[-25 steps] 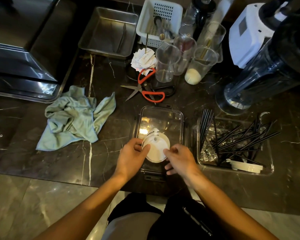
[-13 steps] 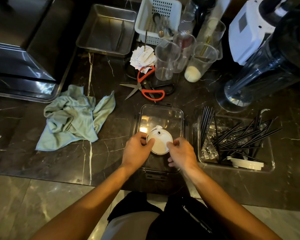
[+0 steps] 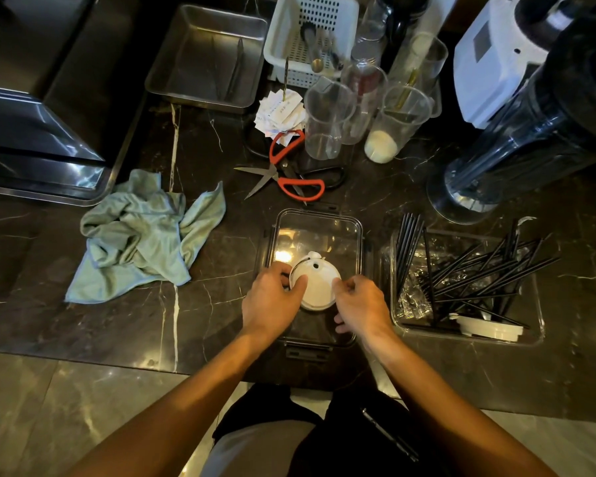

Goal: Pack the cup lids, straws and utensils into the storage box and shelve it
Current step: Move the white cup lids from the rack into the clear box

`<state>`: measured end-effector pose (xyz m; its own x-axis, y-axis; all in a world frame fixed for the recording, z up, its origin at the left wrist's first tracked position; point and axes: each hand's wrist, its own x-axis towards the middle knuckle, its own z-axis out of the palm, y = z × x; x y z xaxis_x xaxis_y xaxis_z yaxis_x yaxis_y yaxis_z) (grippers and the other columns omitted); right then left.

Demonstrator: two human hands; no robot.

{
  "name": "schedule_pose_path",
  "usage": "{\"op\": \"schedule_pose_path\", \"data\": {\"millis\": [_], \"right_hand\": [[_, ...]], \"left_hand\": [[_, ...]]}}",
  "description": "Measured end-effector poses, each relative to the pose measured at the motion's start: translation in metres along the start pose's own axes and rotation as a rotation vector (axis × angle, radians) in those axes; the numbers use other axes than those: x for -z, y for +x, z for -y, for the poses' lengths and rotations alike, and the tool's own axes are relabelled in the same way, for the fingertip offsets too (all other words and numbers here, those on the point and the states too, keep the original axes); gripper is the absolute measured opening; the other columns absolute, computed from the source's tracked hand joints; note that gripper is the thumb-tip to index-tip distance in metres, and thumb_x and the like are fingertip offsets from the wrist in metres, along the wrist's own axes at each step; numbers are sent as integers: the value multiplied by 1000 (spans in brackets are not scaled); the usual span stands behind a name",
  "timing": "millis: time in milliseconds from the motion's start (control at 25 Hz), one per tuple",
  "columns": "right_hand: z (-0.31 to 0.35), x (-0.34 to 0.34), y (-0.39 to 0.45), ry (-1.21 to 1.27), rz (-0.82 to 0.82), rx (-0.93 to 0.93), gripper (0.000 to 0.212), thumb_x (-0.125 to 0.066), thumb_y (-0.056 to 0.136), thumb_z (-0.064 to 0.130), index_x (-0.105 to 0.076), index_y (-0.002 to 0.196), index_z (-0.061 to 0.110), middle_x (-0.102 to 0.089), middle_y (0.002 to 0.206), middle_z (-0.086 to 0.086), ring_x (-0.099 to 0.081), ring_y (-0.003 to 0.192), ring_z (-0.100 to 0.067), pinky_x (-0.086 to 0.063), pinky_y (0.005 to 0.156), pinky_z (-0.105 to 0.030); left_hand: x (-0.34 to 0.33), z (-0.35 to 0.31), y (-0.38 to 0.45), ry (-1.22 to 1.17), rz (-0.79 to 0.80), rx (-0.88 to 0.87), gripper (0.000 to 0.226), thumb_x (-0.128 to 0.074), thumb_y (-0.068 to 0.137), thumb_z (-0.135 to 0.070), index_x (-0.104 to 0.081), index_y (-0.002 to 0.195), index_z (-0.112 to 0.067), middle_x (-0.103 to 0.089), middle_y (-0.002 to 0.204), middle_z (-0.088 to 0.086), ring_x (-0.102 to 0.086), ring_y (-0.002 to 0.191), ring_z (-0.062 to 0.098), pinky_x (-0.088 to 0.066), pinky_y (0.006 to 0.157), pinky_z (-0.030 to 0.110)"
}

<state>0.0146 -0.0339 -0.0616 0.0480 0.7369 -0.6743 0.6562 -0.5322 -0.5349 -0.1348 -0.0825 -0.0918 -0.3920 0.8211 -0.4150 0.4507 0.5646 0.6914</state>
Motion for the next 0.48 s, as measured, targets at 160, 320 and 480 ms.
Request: {"op": "schedule_pose_path", "data": {"millis": [160, 320, 480], "right_hand": [[2, -1, -1, -11, 16, -17, 35, -54, 106, 39, -56, 120, 7, -69, 85, -7, -75, 64, -21, -66, 60, -45], [13, 11, -20, -197, 24, 181, 31, -52, 106, 38, -53, 120, 11, -69, 89, 1, -73, 68, -17, -61, 56, -31], [25, 52, -44, -528, -129, 431, 25, -50, 105, 37, -66, 104, 17, -72, 88, -2, -71, 83, -28, -45, 62, -32]], "left_hand": [[1, -2, 4, 19, 13, 38, 38, -66, 90, -50, -62, 120, -27, -69, 111, -7, -67, 98, 13, -59, 83, 42], [7, -14, 5, 48, -54, -17, 51, -69, 87, -50, -53, 130, -27, -57, 122, -4, -64, 101, 15, -57, 88, 43], [4, -58, 6, -79, -84, -253, 38, -73, 89, -36, -60, 123, -23, -59, 118, -5, -64, 94, 7, -52, 78, 20]]}}
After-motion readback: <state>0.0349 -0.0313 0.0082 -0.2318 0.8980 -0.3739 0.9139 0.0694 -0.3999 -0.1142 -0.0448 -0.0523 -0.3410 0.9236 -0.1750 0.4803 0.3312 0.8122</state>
